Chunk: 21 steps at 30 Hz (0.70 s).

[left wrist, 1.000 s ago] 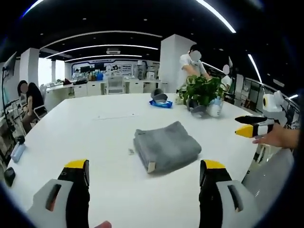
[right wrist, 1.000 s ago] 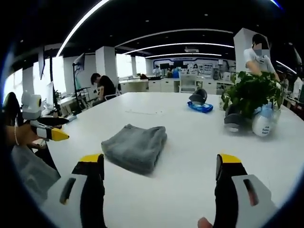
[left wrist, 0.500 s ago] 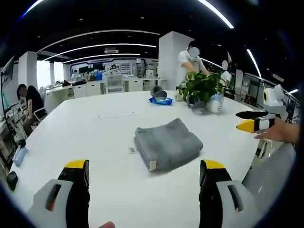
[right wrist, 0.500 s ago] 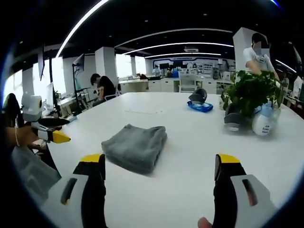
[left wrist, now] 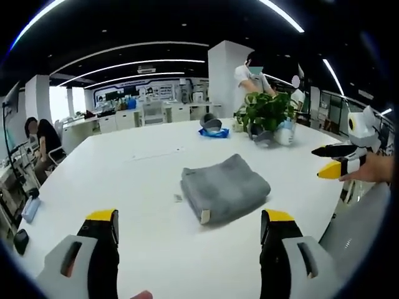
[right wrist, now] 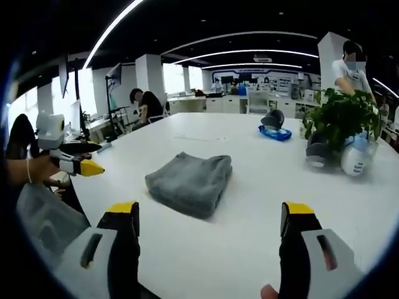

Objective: Fold the towel on the table until its edges align and the towel forms a compact rectangular stack.

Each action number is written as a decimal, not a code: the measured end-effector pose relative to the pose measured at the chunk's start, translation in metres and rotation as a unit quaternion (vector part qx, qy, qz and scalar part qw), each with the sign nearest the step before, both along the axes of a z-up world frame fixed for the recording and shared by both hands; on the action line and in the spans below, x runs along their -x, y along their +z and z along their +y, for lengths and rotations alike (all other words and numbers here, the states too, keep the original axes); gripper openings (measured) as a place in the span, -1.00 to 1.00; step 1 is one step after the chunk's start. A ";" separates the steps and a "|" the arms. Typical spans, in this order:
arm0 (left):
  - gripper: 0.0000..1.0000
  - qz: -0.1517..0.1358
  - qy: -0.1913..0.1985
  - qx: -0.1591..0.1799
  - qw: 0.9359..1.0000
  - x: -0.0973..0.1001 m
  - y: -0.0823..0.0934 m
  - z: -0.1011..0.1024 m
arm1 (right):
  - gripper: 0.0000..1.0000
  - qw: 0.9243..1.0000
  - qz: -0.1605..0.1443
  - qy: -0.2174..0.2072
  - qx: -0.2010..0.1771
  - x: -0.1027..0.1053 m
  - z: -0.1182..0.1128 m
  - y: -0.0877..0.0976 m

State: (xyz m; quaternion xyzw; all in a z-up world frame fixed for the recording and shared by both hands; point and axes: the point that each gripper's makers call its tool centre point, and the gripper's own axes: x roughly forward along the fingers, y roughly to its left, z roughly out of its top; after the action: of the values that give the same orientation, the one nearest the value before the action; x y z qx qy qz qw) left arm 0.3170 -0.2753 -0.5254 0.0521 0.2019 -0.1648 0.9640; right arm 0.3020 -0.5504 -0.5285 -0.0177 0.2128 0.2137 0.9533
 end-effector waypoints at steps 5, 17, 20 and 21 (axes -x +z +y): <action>0.94 0.005 0.004 0.010 1.000 -0.002 -0.002 0.002 | 0.88 1.000 0.006 -0.006 -0.009 -0.002 0.003 -0.001; 0.94 -0.003 -0.001 0.003 1.000 -0.001 0.000 -0.001 | 0.88 1.000 -0.015 -0.014 0.011 -0.007 0.002 0.005; 0.94 -0.004 -0.004 0.009 1.000 -0.001 0.002 -0.003 | 0.88 1.000 -0.010 -0.027 0.004 -0.011 -0.006 0.004; 0.94 -0.006 -0.005 0.010 1.000 -0.002 0.003 -0.004 | 0.88 0.999 -0.013 -0.030 0.003 -0.012 -0.008 0.006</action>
State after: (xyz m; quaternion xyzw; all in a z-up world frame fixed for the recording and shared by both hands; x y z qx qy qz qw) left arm 0.3187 -0.2794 -0.5224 0.0449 0.1946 -0.1716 0.9647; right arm 0.3143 -0.5583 -0.5224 -0.0167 0.2013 0.1842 0.9619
